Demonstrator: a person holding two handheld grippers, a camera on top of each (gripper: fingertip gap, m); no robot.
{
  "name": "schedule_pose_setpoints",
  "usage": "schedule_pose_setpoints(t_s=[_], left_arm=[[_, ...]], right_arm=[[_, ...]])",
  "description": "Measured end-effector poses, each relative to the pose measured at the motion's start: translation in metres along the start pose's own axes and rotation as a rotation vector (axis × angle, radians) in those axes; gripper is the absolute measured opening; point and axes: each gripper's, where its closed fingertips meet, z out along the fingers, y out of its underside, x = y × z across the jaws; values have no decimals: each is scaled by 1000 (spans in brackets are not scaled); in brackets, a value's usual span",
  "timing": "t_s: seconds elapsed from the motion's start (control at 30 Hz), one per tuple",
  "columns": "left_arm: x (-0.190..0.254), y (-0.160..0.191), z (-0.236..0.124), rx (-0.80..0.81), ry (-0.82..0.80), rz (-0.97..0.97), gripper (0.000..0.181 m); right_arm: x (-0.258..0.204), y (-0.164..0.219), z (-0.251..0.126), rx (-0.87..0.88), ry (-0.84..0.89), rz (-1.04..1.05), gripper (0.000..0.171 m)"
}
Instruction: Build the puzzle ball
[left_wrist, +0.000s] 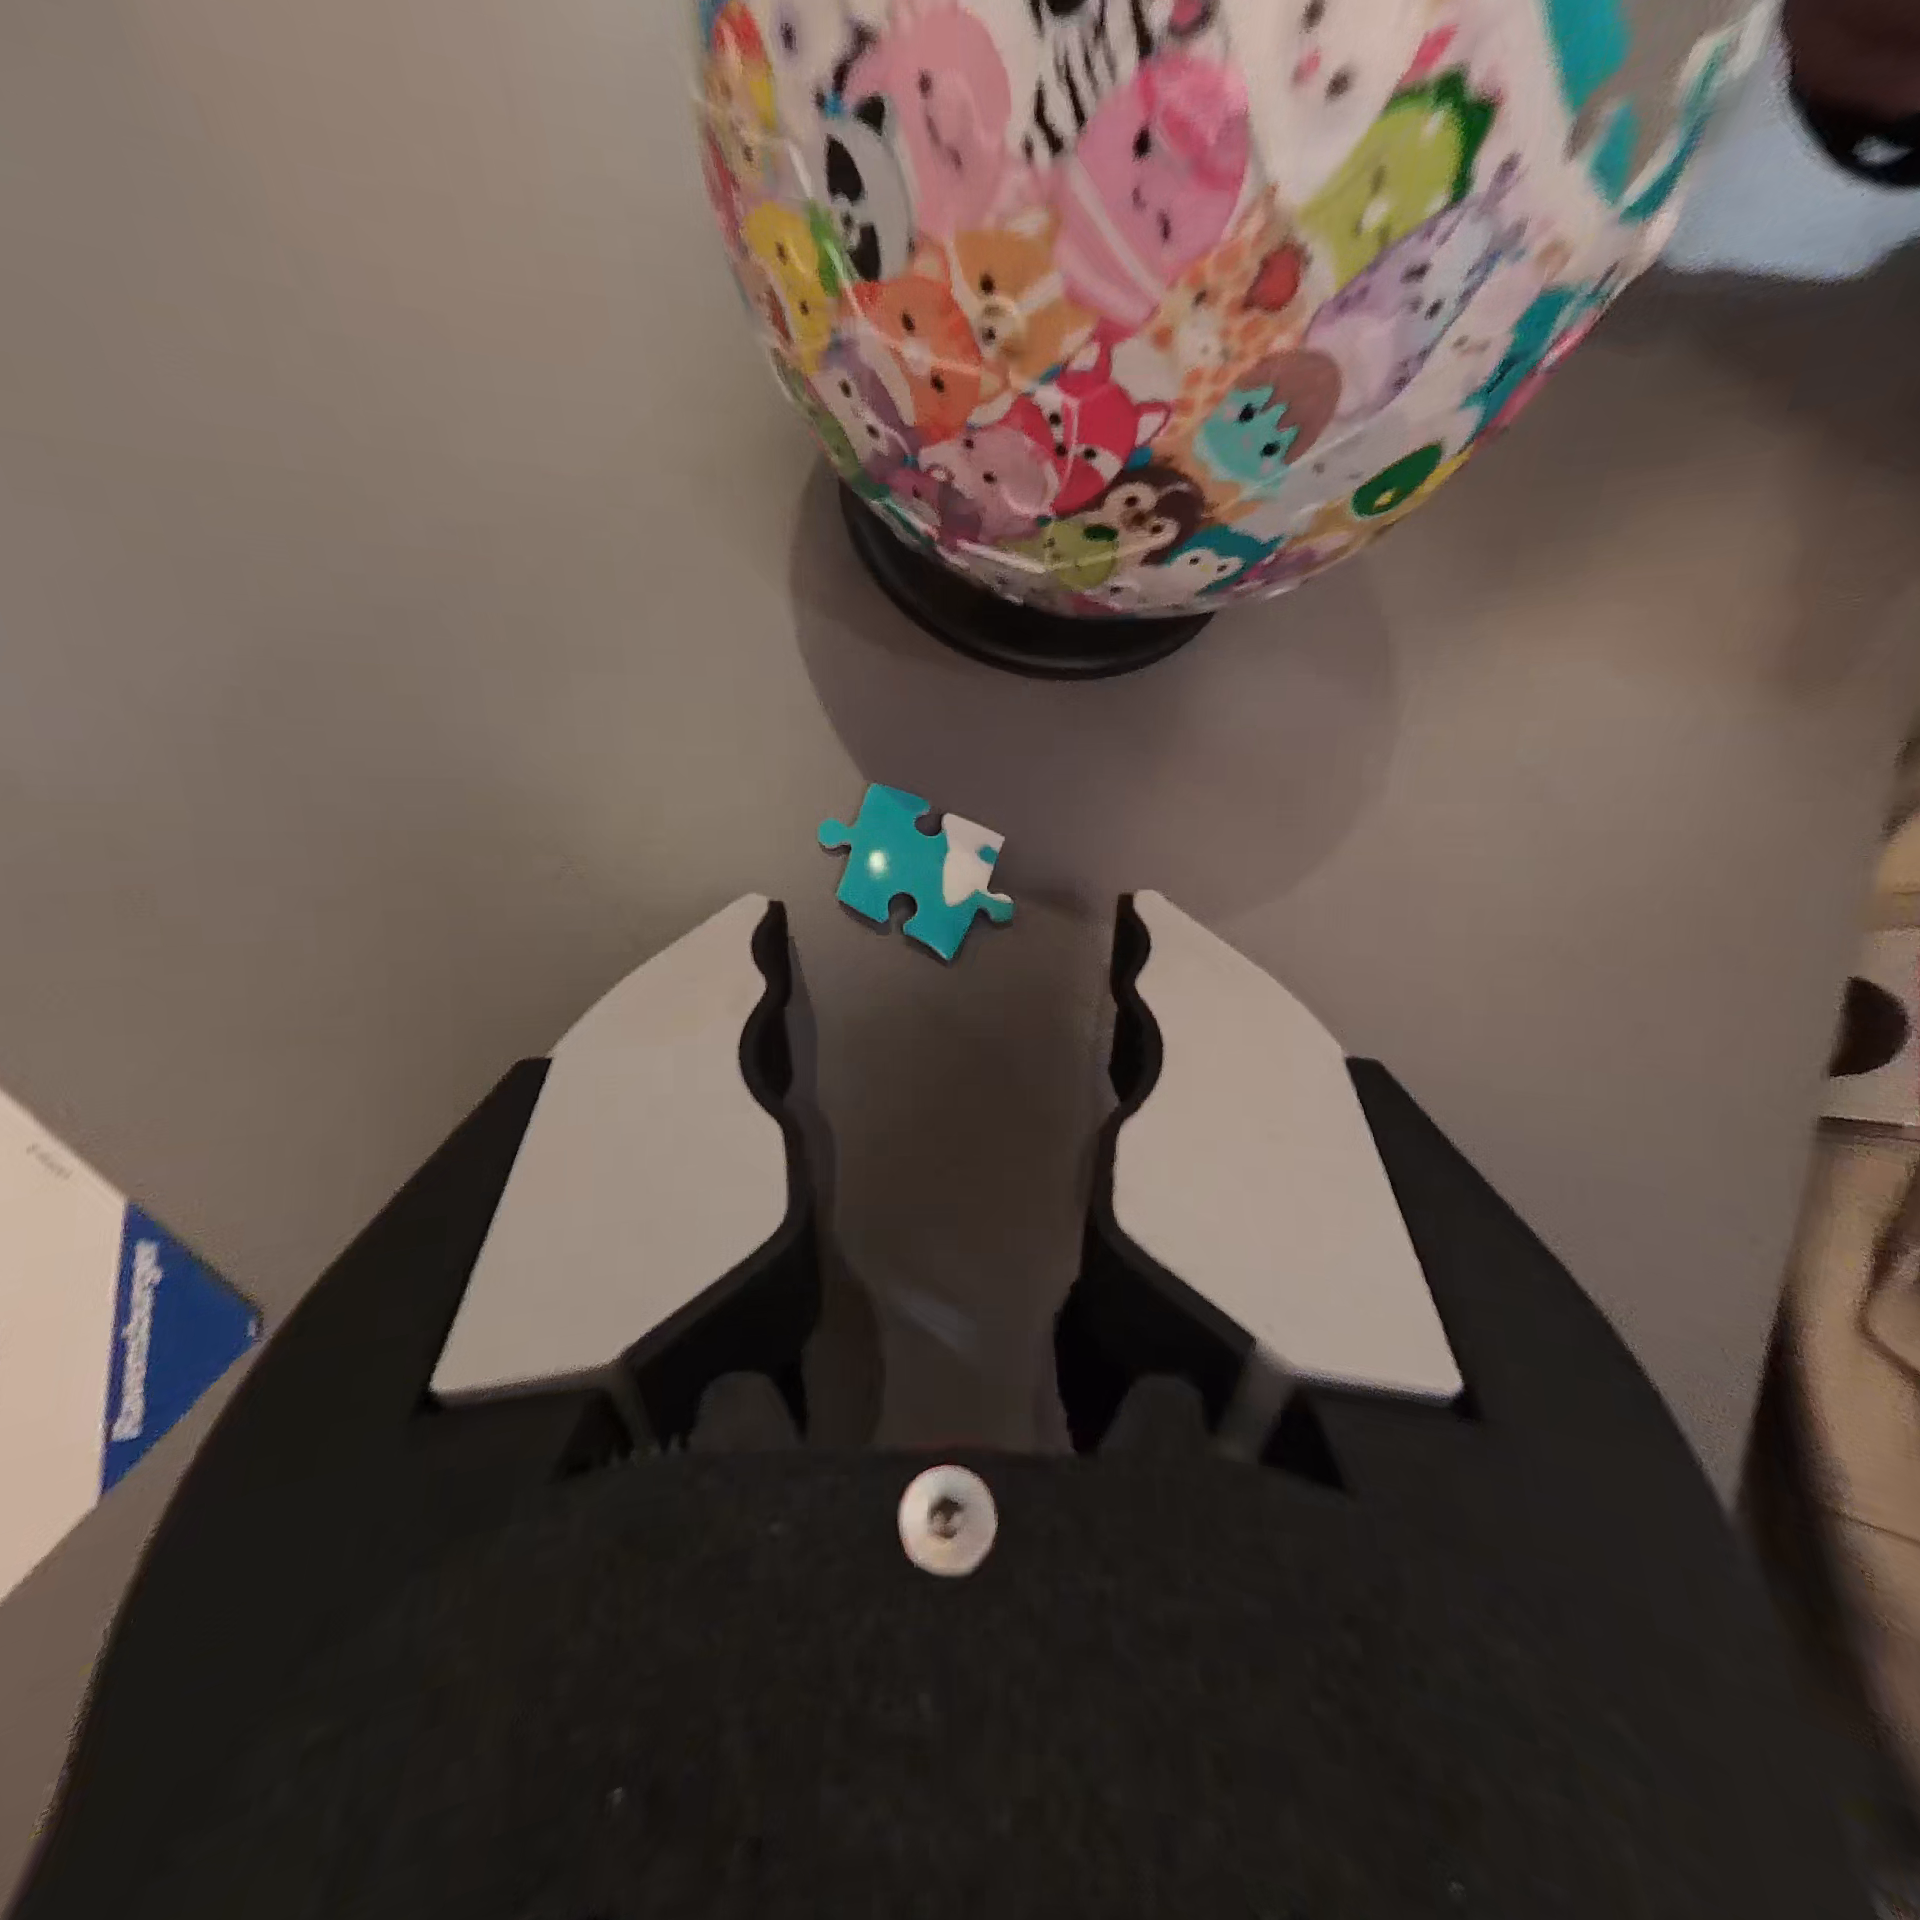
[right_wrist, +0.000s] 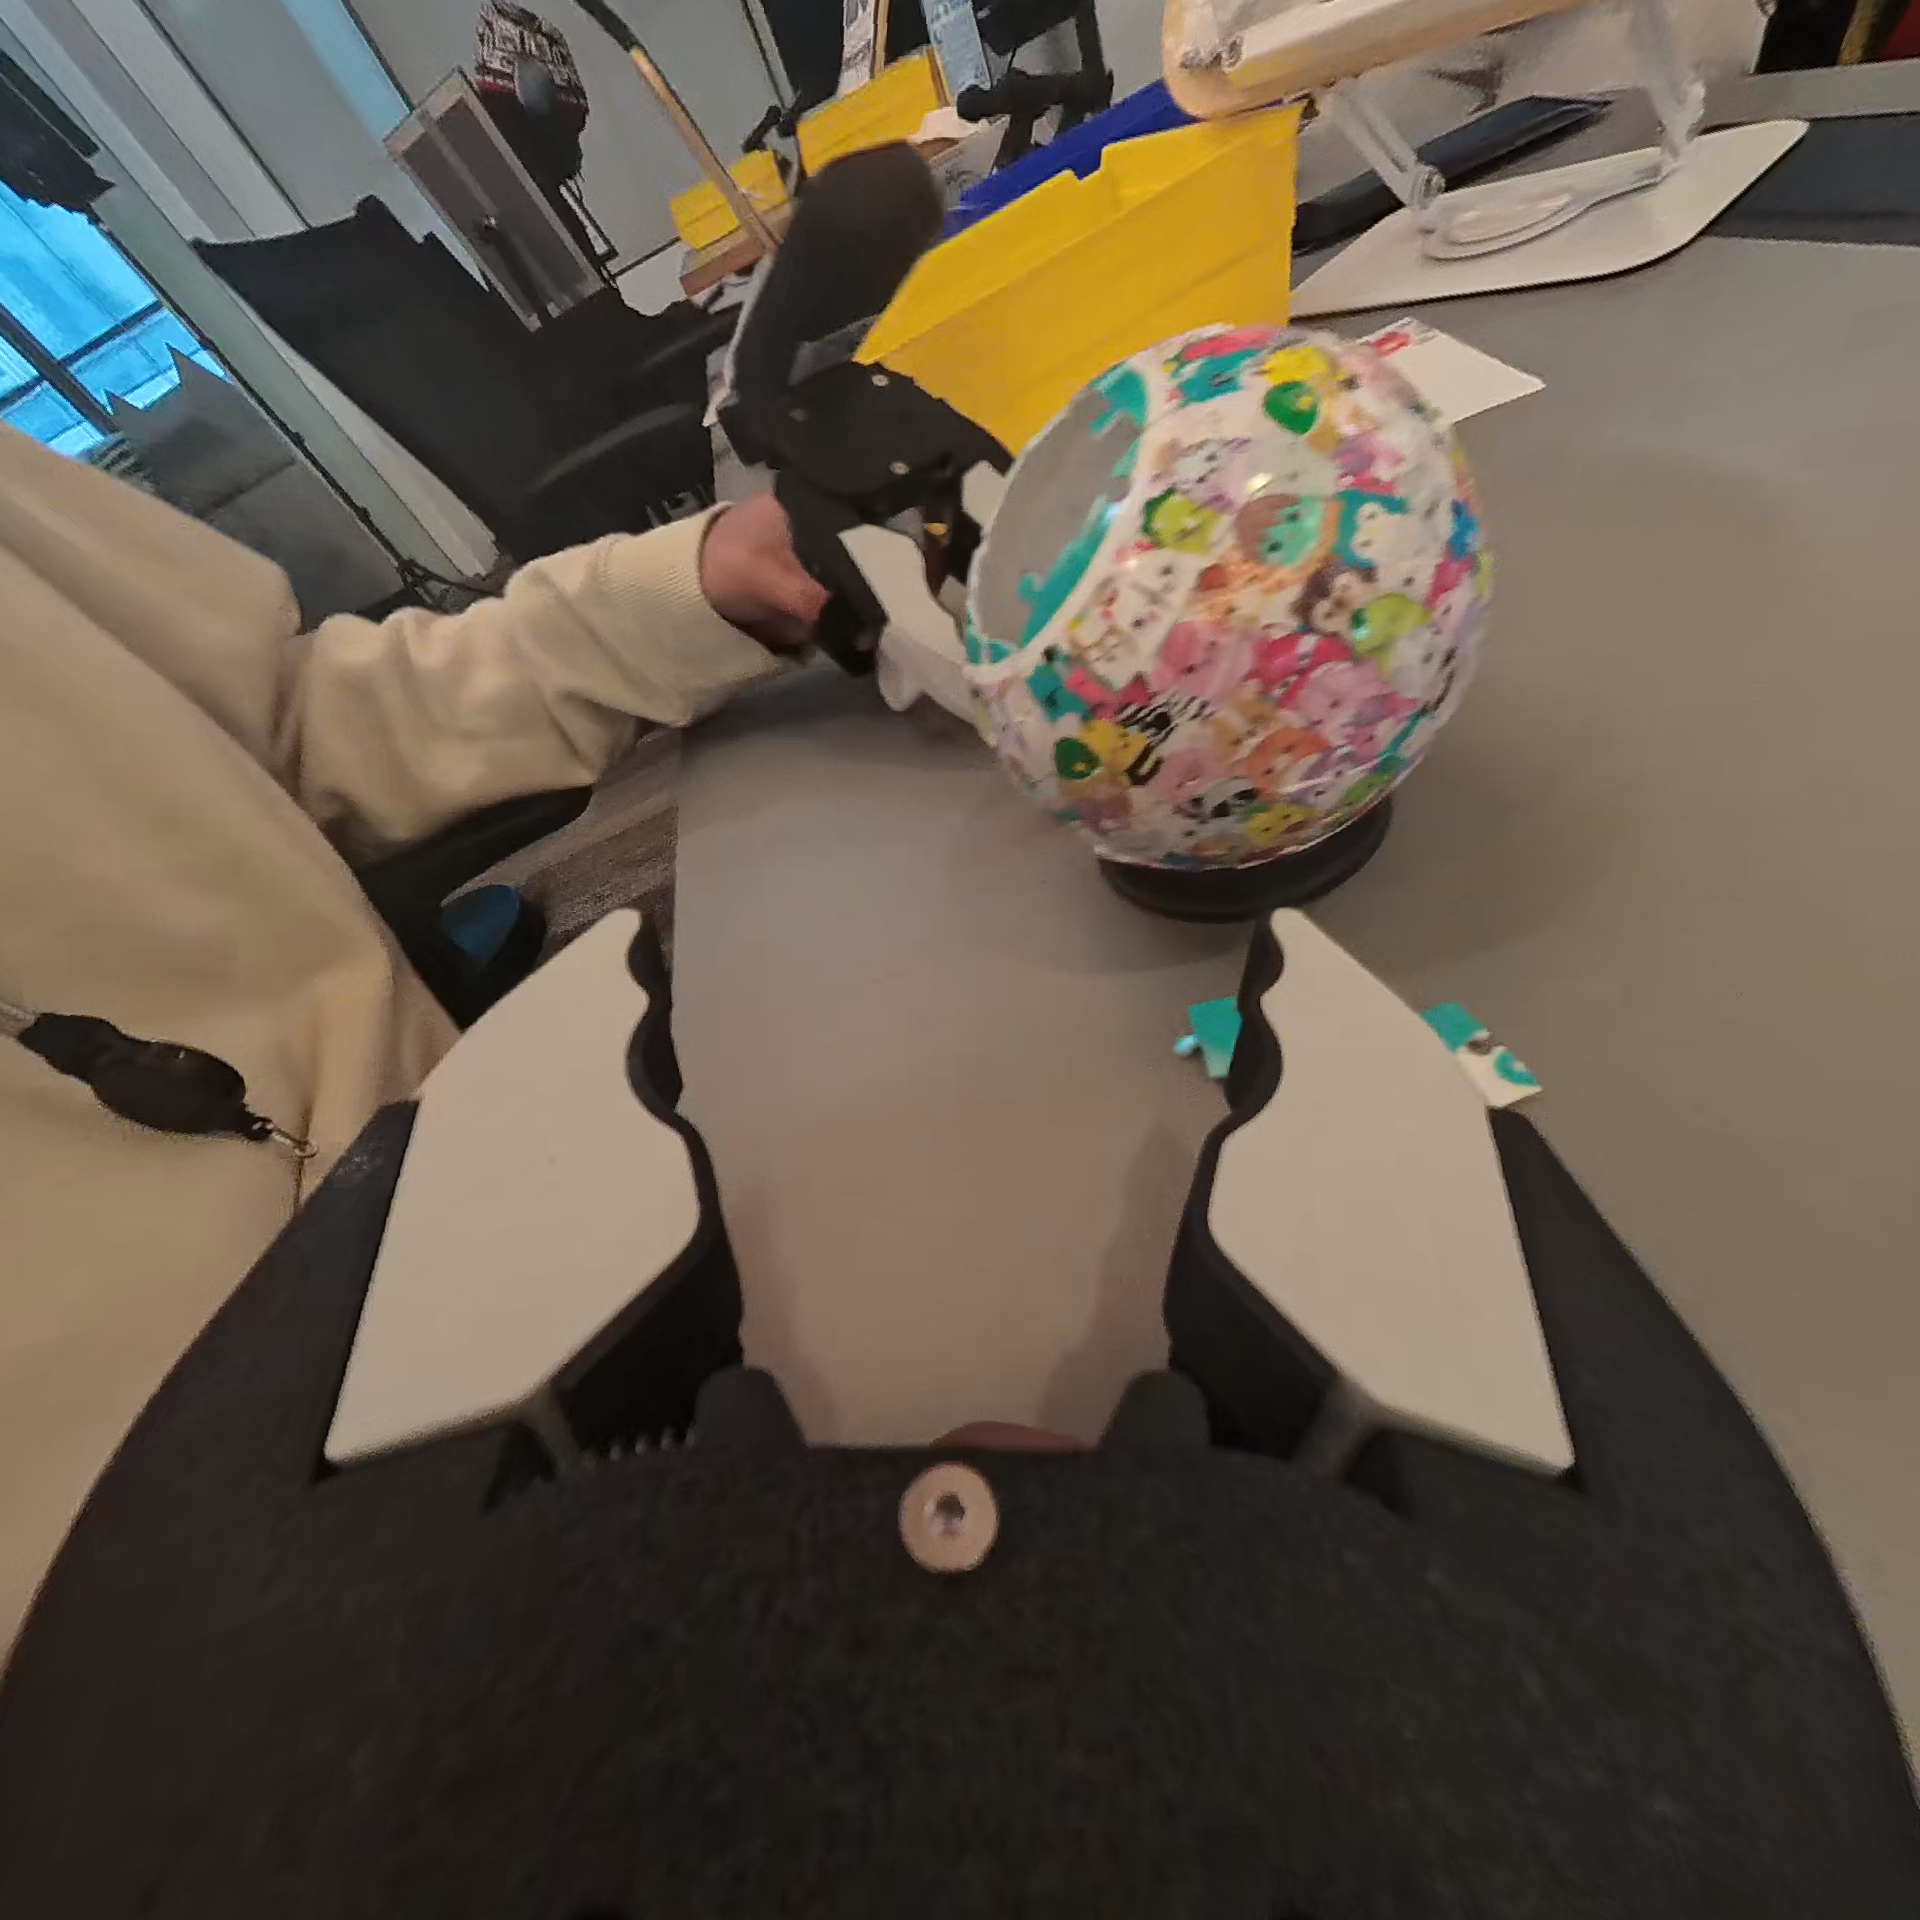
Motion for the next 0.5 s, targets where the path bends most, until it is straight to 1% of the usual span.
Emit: schedule_pose_setpoints(t_s=[0.1,0.13,0.2,0.4,0.5], left_arm=[[-7,1,11,-40,-47,59,59],[-9,0,12,-45,-60,78,54],[-7,1,12,-69,-54,111,29],[-3,1,10,-67,-97,136,28],[6,-10,-7,-13,-155,204,28]], right_arm=[[-9,13,1,-41,8,-19,104],[-9,18,2,-59,14,-26,104],[-8,22,3,-73,10,-17,103],[-12,26,3,-75,-16,-2,97],[-16,23,6,-71,-21,-15,91]])
